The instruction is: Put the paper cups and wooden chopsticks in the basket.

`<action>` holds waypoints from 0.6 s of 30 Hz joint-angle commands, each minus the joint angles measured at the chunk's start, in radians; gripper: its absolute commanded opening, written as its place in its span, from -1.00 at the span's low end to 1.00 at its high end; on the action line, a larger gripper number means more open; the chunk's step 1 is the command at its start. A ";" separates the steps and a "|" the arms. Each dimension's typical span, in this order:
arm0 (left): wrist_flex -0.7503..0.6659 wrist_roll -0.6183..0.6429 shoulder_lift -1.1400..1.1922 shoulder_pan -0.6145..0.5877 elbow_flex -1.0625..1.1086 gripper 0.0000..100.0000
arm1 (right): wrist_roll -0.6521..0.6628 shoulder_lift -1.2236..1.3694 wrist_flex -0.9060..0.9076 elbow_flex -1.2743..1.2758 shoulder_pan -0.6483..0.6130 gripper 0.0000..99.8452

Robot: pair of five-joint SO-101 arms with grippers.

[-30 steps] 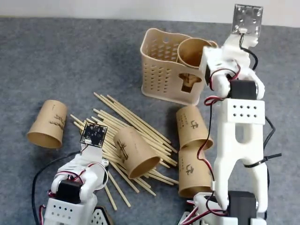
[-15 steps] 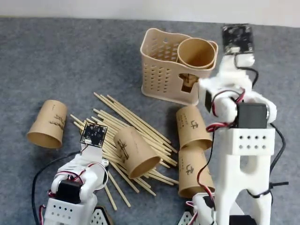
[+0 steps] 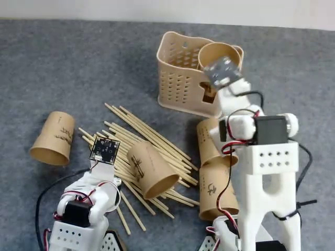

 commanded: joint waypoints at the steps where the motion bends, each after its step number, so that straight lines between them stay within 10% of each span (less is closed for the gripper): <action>1: 0.005 0.006 -0.010 0.012 0.019 -0.99 | 0.107 -0.035 0.001 0.088 -0.004 -0.71; 18: 0.005 0.006 -0.010 0.012 0.019 -0.99 | 0.239 -0.036 -0.283 0.392 0.030 -0.71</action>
